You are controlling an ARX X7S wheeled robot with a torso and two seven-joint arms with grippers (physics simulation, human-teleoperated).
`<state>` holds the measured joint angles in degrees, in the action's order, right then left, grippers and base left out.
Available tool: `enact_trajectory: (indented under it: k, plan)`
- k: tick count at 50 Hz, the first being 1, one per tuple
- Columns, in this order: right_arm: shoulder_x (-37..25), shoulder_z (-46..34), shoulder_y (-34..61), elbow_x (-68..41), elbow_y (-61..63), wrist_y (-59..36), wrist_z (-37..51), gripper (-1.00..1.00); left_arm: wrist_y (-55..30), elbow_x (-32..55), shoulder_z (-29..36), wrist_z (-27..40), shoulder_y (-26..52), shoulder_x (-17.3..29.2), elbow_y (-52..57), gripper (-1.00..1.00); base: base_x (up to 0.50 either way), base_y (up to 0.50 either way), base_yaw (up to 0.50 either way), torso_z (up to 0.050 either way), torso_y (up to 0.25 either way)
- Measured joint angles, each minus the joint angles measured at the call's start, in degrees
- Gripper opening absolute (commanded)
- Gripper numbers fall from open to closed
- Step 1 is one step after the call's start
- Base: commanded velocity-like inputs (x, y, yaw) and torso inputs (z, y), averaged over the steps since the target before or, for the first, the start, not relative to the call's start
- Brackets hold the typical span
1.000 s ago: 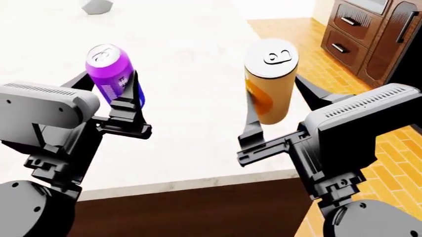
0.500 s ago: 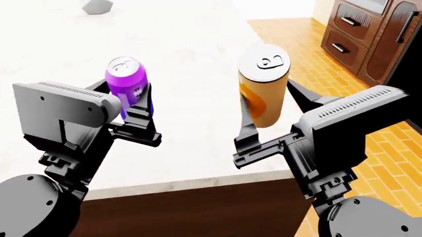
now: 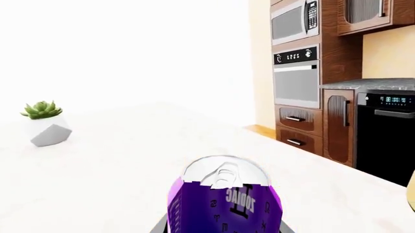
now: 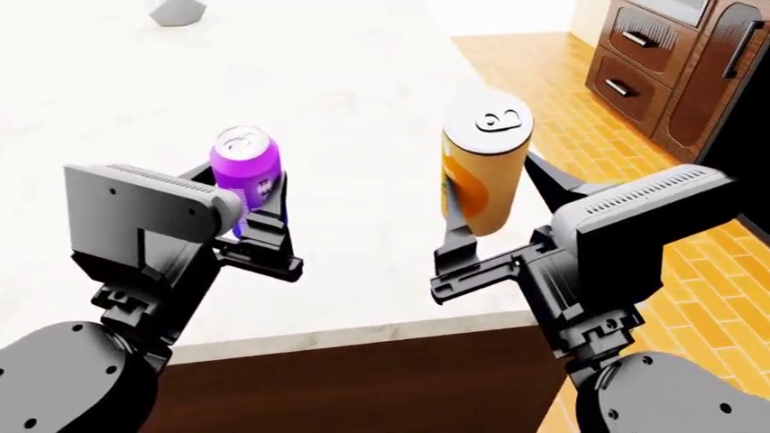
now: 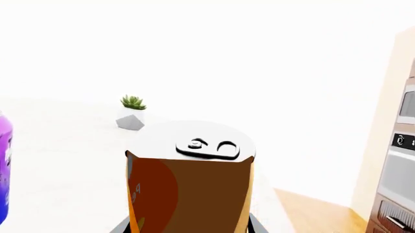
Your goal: Move the drinks to the dining counter.
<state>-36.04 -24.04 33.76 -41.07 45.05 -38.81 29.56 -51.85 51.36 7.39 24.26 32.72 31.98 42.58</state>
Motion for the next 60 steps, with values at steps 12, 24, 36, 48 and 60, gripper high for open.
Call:
enact_trajectory:
  k: [12,24,36,48,60]
  plan:
    - [-0.1,0.0,-0.8,0.4,-0.7,1.3,-0.5,-1.0,0.6,-0.4,0.5,-0.2,-0.7,0.1,-0.4,-1.0,0.0,0.0,0.0,0.0,0.001]
    - [-0.1,-0.3,-0.3,0.3,-0.7,1.1,-0.4,-1.0,0.8,-0.7,1.1,-0.3,-1.0,0.1,-1.2,-1.0,0.0,0.0,0.0,0.001,0.001]
    - [-0.1,-0.4,-0.1,0.2,-0.5,1.0,-0.3,-1.0,1.0,-0.5,1.1,0.0,-1.0,0.1,-1.6,1.0,0.0,0.0,0.0,0.0,0.0]
    - [-0.3,-0.4,-0.4,0.1,-0.4,1.4,-0.1,-1.0,1.3,-0.1,0.9,0.6,-0.8,0.2,-1.3,1.0,0.0,0.0,0.0,0.0,0.0]
    - [-0.4,-0.4,-0.8,0.2,-0.3,1.8,0.0,-1.0,1.5,0.0,0.9,0.8,-0.9,0.4,-1.2,1.0,0.0,0.0,0.0,0.0,0.001]
